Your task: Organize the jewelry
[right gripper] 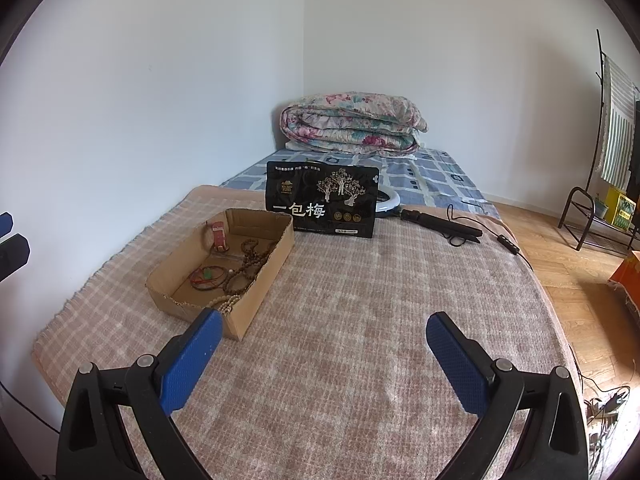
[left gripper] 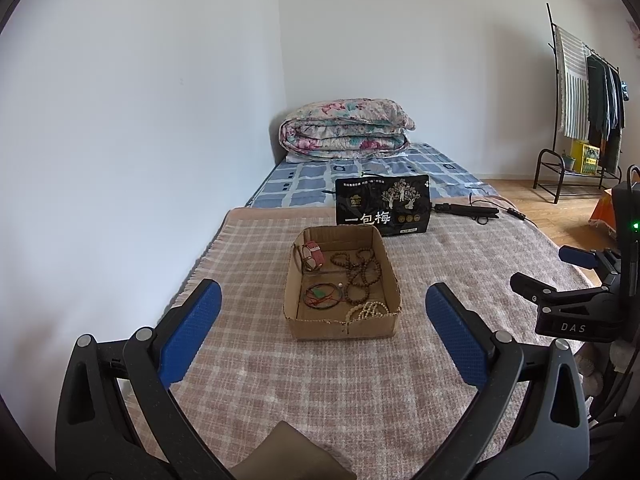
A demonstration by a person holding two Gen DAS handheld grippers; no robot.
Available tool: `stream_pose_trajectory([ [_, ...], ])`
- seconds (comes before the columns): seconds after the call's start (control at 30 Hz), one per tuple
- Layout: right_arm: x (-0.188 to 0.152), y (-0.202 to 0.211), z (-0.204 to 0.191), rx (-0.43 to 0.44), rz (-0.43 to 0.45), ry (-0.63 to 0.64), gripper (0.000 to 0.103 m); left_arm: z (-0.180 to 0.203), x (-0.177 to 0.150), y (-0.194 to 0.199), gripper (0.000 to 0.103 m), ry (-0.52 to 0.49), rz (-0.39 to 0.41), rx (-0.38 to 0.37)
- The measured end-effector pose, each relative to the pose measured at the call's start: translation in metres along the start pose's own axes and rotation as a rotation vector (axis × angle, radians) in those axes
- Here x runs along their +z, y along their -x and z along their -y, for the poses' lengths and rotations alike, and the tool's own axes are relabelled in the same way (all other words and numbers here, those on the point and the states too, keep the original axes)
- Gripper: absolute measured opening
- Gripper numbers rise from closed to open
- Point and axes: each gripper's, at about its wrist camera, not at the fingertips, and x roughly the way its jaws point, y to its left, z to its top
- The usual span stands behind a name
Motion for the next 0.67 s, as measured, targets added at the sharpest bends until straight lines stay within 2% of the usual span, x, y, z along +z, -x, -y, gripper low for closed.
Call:
stream_pose_trajectory([
  [0.67,-0.0010,0.0004,0.0010,0.000,-0.002,-0.003,0.103,0.0006,-0.0018,-0.0024,0.103,-0.011,0.004,0.002],
])
